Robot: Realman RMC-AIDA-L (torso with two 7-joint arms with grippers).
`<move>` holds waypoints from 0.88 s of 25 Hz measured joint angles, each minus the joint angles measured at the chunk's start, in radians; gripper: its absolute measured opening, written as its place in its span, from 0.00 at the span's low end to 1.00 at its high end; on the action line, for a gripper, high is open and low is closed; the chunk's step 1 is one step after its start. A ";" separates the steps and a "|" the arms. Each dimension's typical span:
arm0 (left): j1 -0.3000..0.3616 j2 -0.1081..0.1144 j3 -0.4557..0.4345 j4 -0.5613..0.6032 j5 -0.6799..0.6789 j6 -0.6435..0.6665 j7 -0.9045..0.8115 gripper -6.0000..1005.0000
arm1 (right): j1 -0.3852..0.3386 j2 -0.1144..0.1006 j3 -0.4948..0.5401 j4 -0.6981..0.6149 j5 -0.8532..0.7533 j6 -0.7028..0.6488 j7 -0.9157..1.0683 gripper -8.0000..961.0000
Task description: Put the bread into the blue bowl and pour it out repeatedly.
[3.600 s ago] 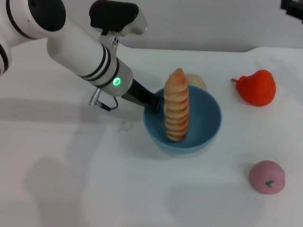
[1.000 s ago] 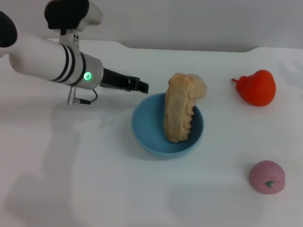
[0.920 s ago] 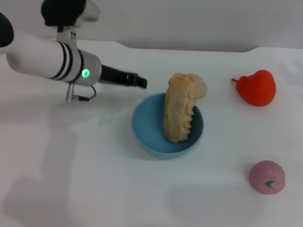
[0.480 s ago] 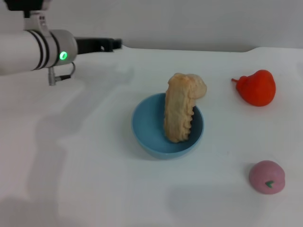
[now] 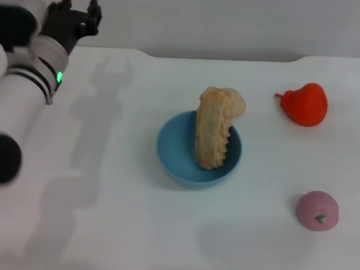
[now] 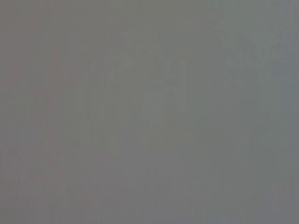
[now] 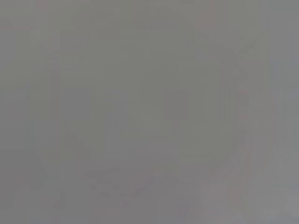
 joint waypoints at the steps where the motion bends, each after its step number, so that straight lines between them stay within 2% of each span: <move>1: -0.001 -0.001 0.040 -0.028 0.031 0.079 -0.001 0.51 | 0.007 0.001 -0.004 -0.011 -0.006 -0.004 -0.041 0.51; 4: -0.021 -0.004 0.172 -0.160 0.101 0.319 -0.009 0.51 | 0.038 0.003 -0.034 -0.041 -0.074 -0.076 -0.081 0.51; 7: -0.035 -0.007 0.216 -0.230 0.107 0.411 -0.011 0.51 | 0.068 0.003 -0.134 -0.064 -0.171 -0.224 -0.084 0.51; 13: -0.043 -0.010 0.230 -0.279 0.100 0.426 -0.061 0.51 | 0.102 0.009 -0.467 -0.106 -0.330 -0.587 -0.058 0.51; 17: -0.042 -0.011 0.231 -0.305 0.100 0.426 -0.101 0.51 | 0.127 0.011 -0.659 -0.184 -0.341 -0.845 -0.054 0.51; 19: -0.042 -0.013 0.232 -0.315 0.100 0.426 -0.112 0.51 | 0.147 0.015 -0.769 -0.253 -0.332 -1.030 -0.046 0.51; 22: -0.045 -0.013 0.233 -0.327 0.100 0.427 -0.155 0.51 | 0.173 0.016 -0.936 -0.357 -0.278 -1.258 0.065 0.51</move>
